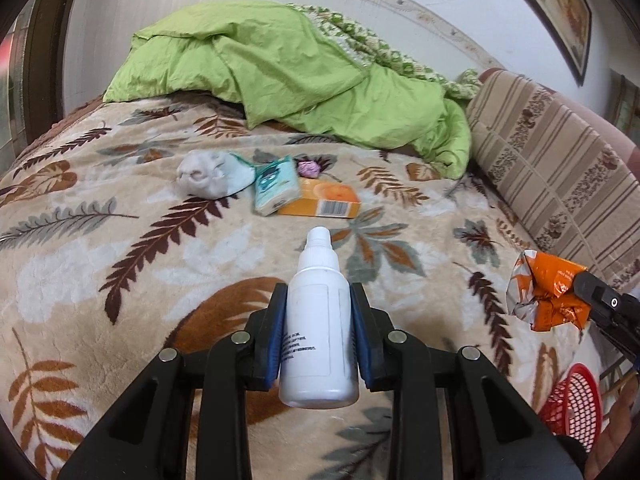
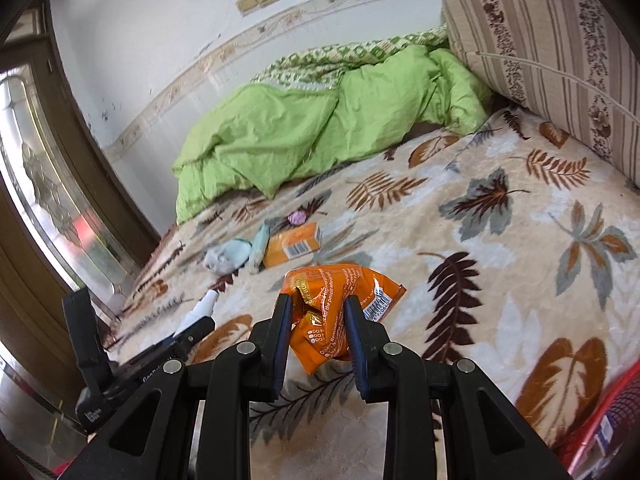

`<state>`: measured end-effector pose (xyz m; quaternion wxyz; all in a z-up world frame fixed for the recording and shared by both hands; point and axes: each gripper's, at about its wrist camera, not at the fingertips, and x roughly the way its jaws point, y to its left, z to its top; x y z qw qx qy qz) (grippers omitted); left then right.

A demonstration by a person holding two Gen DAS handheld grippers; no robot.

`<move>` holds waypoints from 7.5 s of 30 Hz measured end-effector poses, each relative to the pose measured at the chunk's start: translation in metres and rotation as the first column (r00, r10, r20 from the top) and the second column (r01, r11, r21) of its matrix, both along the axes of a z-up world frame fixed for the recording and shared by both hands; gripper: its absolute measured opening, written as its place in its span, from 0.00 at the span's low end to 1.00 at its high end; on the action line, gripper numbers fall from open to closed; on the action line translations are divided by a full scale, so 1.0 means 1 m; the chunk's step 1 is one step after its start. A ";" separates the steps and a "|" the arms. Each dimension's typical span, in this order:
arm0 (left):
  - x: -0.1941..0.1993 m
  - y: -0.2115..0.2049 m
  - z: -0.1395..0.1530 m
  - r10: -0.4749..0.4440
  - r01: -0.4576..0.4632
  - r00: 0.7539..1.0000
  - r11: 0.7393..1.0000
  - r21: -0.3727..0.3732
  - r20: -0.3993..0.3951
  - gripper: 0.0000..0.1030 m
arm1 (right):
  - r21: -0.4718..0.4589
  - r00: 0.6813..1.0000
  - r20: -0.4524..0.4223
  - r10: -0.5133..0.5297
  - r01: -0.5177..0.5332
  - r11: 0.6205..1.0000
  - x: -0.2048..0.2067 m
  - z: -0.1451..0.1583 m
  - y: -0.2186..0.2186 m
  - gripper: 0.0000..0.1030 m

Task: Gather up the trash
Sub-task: 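Hold the white bottle in the left tool while the right tool holds the snack bag, then carry the white bottle in the left tool while the right tool carries the snack bag to the basket, then open the left tool over the basket while the right tool releases the snack bag, then move both empty tools back toward the items on the bed, then grasp the white glove with the left tool while the right tool grasps the teal packet, then hold the white glove in the left tool while the right tool holds the teal packet, then carry the glove in the left tool while the right tool carries the packet to the basket, then open the left tool over the basket while the right tool releases the teal packet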

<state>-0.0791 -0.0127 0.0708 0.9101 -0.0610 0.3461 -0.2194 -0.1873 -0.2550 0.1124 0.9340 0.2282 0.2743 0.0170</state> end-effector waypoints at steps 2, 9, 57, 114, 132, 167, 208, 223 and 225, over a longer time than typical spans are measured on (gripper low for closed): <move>-0.005 -0.004 0.005 -0.010 0.011 1.000 1.000 -0.002 0.005 0.28 | 0.014 1.000 0.009 -0.009 0.009 1.000 -0.008 0.006 -0.006 0.27; -0.035 -0.028 0.026 -0.106 0.106 0.994 0.994 -0.022 0.014 0.28 | 0.058 0.998 0.043 -0.038 0.036 0.998 -0.036 0.026 -0.030 0.27; -0.183 -0.244 0.060 -0.648 0.644 0.756 0.762 -0.070 -0.094 0.55 | 0.146 0.907 -0.085 -0.412 0.420 0.896 -0.246 0.008 -0.192 0.43; 0.186 0.091 0.009 0.204 -0.202 0.950 0.979 0.033 -0.237 0.61 | -0.048 0.904 -0.315 0.287 -0.318 0.947 0.283 -0.050 0.102 0.49; 0.236 0.030 -0.040 0.163 -0.126 0.950 0.981 0.150 -0.268 0.55 | 0.008 0.938 -0.215 0.271 -0.276 0.961 0.243 -0.050 0.074 0.12; -0.056 0.001 -0.002 0.153 -0.158 0.987 0.948 0.276 0.040 0.33 | -0.063 0.972 -0.123 0.199 -0.208 0.976 0.016 -0.048 0.052 0.12; -0.181 -0.214 0.051 -0.550 0.548 0.835 0.824 0.144 -0.030 0.35 | -0.002 0.948 -0.124 -0.293 0.295 0.955 -0.200 0.008 -0.140 0.12; -0.203 -0.272 0.036 -0.662 0.676 0.736 0.730 0.104 -0.142 0.56 | 0.024 0.875 -0.192 -0.445 0.457 0.889 -0.248 -0.012 -0.193 0.31; -0.191 -0.261 0.040 -0.634 0.648 0.760 0.756 0.091 -0.139 0.56 | 0.033 0.889 -0.178 -0.422 0.434 0.900 -0.240 -0.008 -0.191 0.31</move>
